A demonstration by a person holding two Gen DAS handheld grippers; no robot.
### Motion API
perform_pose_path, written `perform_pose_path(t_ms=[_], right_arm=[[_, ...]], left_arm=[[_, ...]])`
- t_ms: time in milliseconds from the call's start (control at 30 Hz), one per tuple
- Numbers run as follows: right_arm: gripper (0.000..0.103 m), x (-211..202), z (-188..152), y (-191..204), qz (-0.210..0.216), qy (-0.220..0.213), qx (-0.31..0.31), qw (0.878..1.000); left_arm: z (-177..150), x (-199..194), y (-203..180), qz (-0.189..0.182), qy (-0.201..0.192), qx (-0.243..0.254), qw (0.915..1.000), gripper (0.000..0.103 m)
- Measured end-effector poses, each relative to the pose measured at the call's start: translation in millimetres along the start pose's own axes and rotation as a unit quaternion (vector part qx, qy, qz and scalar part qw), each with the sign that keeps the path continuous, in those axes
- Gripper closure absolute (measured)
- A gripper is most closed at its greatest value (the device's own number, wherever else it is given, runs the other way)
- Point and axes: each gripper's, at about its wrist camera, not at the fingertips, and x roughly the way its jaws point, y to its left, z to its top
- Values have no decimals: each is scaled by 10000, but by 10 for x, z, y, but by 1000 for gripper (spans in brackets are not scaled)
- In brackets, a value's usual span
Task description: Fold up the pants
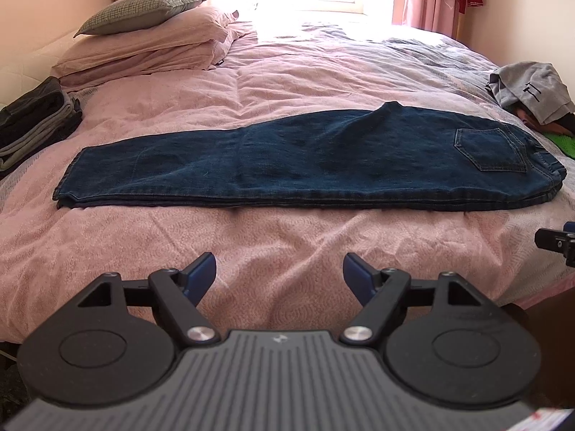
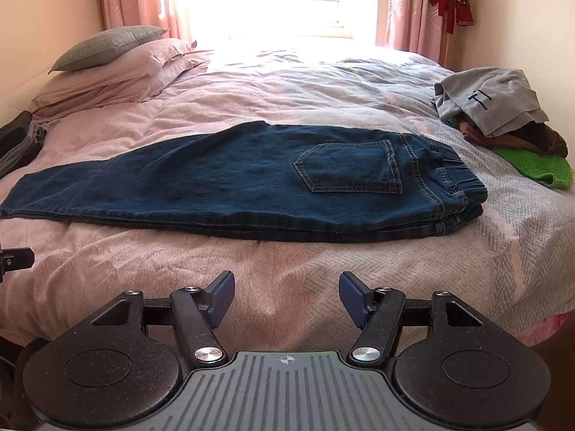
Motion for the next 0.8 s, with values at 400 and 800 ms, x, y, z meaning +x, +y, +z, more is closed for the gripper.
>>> perform_pose_path(t_ms=[400,800], right_arm=[[42,474,57,-35,-140,451,32,9989],[42,913,351,-111,-481,431,234,9976]], left_arm=[[29,526,904,-361,-346,-1472,9878,45],[-14,1399,2671,-282,-643,-4231,9034,67]])
